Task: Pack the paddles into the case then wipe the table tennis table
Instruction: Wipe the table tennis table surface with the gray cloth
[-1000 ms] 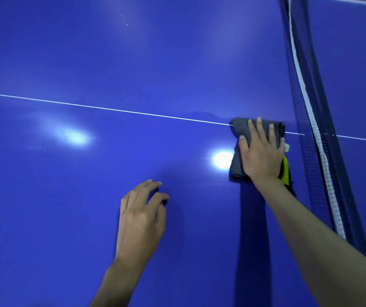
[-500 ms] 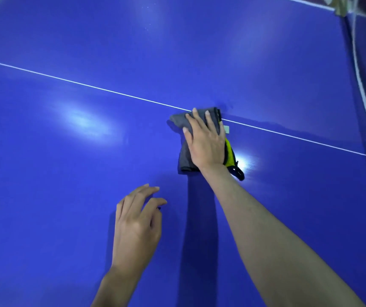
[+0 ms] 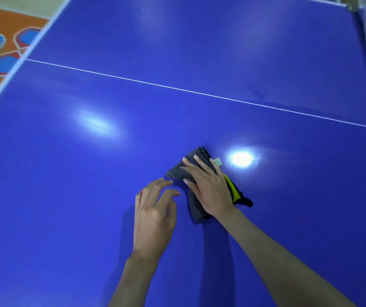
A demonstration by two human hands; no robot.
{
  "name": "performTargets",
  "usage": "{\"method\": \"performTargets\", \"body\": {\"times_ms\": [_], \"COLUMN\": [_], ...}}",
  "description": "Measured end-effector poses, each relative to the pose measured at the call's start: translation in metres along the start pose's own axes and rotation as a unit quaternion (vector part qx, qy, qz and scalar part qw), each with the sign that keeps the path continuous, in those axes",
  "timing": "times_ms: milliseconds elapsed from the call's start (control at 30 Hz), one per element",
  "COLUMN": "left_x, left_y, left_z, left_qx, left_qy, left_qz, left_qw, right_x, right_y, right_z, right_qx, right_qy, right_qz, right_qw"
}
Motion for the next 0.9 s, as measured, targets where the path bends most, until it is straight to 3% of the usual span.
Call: {"method": "performTargets", "body": {"times_ms": [533, 767, 900], "left_x": [0.01, 0.01, 0.013], "left_y": [-0.199, -0.293, -0.332], "left_z": [-0.043, -0.069, -0.09], "left_qx": [0.01, 0.036, 0.068], "left_qy": [0.0, -0.024, -0.023], "left_qz": [0.007, -0.003, 0.002], "left_qw": [1.0, 0.999, 0.997], "right_x": [0.177, 0.246, 0.274], "right_y": [-0.223, -0.312, -0.337], "right_z": [0.073, 0.101, 0.098], "right_qx": [0.0, 0.059, 0.125], "right_qy": [0.024, 0.101, 0.141], "right_qz": [0.017, 0.092, 0.09], "right_qw": [1.0, 0.989, 0.978]}}
Point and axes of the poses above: each hand's wrist, its own y-axis towards the middle knuckle, its own z-axis out of the palm, x = y × z, the point moved 6 cm from there along y, towards the middle knuckle, and after that the axes turned 14 degrees about x, right-handed, at the moved point
